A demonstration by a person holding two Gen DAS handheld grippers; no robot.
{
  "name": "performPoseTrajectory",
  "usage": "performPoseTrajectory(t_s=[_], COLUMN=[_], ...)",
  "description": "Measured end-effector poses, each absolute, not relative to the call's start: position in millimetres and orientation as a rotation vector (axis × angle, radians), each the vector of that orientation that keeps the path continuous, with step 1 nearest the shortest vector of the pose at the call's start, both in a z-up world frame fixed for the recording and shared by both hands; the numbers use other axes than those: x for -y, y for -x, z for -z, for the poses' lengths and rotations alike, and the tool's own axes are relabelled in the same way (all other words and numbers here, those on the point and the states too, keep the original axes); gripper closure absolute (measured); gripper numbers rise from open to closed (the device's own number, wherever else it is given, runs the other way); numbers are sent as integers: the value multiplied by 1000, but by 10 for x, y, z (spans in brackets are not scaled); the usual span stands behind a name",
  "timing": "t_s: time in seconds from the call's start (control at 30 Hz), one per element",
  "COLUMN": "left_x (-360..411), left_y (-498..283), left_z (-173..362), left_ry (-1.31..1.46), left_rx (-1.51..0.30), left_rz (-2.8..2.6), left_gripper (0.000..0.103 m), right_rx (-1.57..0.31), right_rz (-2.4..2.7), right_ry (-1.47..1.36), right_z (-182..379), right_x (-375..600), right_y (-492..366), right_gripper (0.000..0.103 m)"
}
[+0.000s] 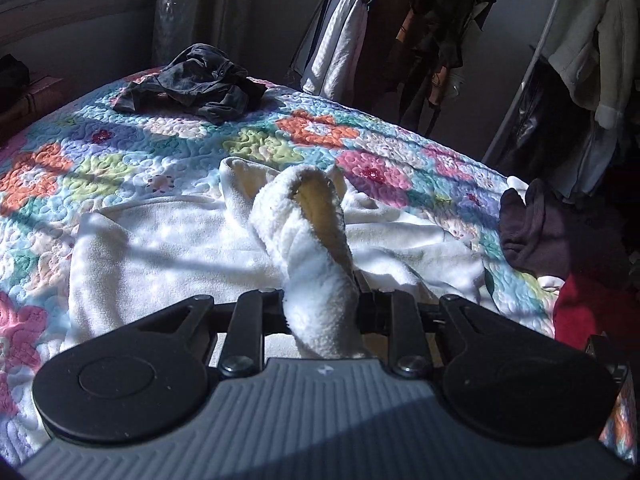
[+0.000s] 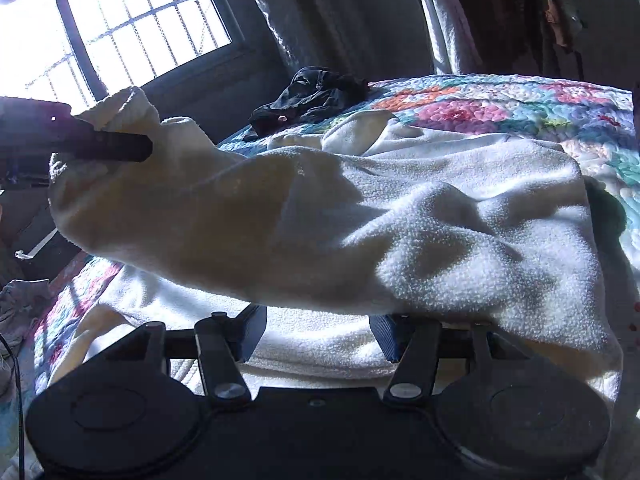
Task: Fold clothes
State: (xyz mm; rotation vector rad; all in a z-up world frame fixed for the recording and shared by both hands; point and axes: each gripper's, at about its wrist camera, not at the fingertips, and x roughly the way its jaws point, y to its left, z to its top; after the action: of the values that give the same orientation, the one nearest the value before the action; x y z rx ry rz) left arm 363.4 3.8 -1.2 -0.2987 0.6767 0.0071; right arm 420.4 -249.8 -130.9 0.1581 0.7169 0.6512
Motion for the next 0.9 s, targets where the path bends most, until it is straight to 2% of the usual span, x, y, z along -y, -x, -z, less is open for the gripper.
performPoseTrajectory(t_s=[0.03, 0.1, 0.23, 0.33, 0.37, 0.43, 0.53, 0.57, 0.63, 0.67, 0.77, 0.83, 0.9], left_x=[-65, -137, -249, -339, -367, -447, -584, -584, -542, -527, -527, -586, -585], left_y=[-3627, -3635, -3703, -3748, -3774, -3804, -3727, -3694, -3622, -3582, -3430, -3377, -3401], left_z=[19, 78, 341, 598, 690, 857, 865, 811, 681, 623, 468, 444, 496], left_ry=[320, 367, 365, 319, 304, 312, 402, 385, 311, 282, 285, 385, 416], left_rx=[-672, -675, -747, -815, -845, -894, -872, -853, -824, -807, -739, -706, -722], left_rz=[-4, -8, -77, -127, -139, -167, -174, -164, -177, -187, -214, -181, -142], left_gripper=[79, 79, 79, 78, 74, 69, 67, 63, 60, 57, 48, 47, 47], right_rx=[-729, -747, -740, -787, -818, -847, -752, -689, -582, -559, -519, -528, -568], right_rz=[-598, -518, -498, -470, -440, -436, -545, -555, -552, -541, -538, -567, -591], right_ry=[-170, -185, -29, 103, 139, 208, 340, 387, 436, 418, 284, 152, 82], right_z=[1336, 1388, 1384, 1303, 1271, 1177, 928, 844, 716, 697, 689, 729, 785], right_x=[2552, 2640, 2524, 2421, 2407, 2421, 2469, 2489, 2548, 2590, 2744, 2820, 2804], right_y=[-4246, -4298, -4186, -4106, -4078, -3989, -3739, -3682, -3650, -3701, -3881, -4028, -4156], right_gripper=[45, 61, 63, 56, 37, 35, 35, 32, 20, 18, 19, 21, 35])
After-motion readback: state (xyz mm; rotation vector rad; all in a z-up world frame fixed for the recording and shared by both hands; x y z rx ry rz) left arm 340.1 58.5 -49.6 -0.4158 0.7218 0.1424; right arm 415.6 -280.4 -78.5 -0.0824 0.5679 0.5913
